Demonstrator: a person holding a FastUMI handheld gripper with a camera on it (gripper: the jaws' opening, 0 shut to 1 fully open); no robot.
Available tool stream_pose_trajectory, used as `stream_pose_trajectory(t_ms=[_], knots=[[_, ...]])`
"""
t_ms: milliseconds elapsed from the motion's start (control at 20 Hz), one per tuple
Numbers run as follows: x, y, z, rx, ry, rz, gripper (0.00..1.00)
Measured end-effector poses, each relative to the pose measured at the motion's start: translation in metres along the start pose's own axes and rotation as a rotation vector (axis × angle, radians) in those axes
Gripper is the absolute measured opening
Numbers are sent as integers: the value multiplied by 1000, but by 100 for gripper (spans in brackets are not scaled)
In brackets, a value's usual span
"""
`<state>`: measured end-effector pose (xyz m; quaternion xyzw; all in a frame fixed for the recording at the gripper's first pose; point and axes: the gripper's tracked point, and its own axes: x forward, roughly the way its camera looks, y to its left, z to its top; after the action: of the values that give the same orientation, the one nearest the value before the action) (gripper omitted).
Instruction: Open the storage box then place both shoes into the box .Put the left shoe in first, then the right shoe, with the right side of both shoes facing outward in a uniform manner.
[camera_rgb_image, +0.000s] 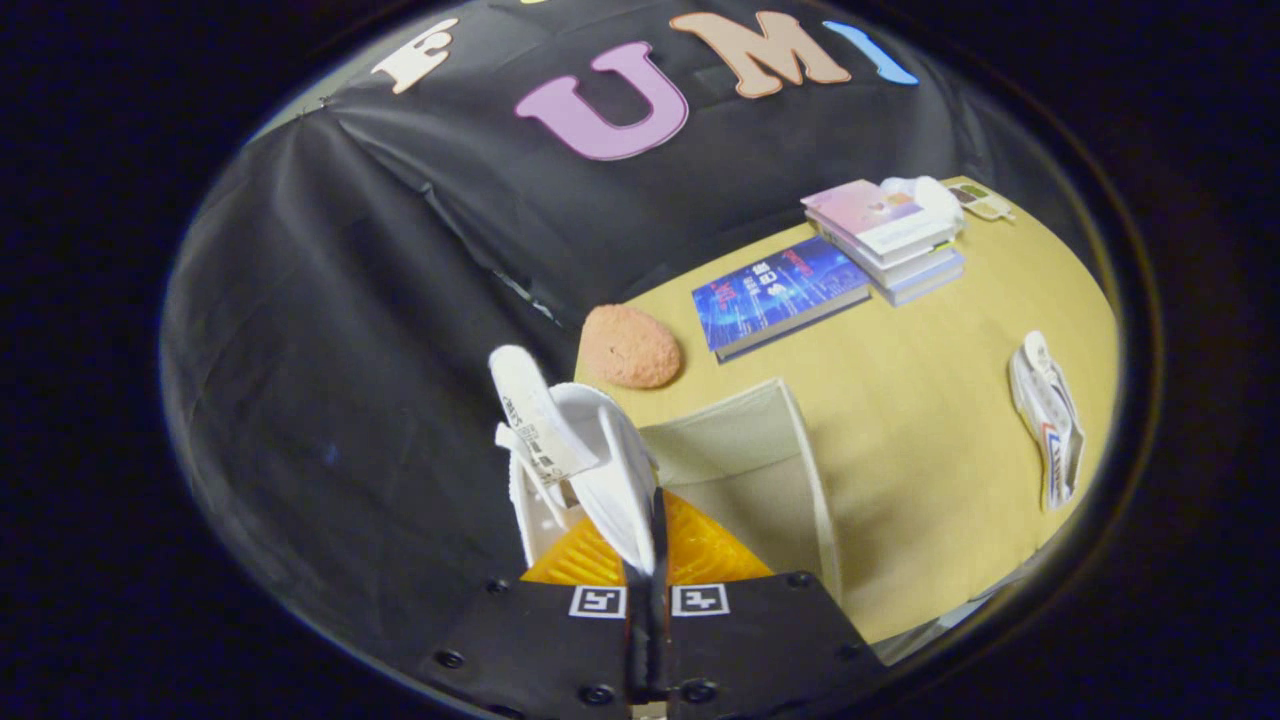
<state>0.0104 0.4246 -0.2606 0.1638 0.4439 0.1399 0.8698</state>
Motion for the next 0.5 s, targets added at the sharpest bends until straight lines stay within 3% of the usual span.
stream_pose_trajectory(t_ms=[150, 350, 500], knots=[[15, -4, -15, -35, 18, -50, 3], [20, 6, -25, -80, 50, 1, 38], [4, 15, 0, -111, -38, 49, 64]])
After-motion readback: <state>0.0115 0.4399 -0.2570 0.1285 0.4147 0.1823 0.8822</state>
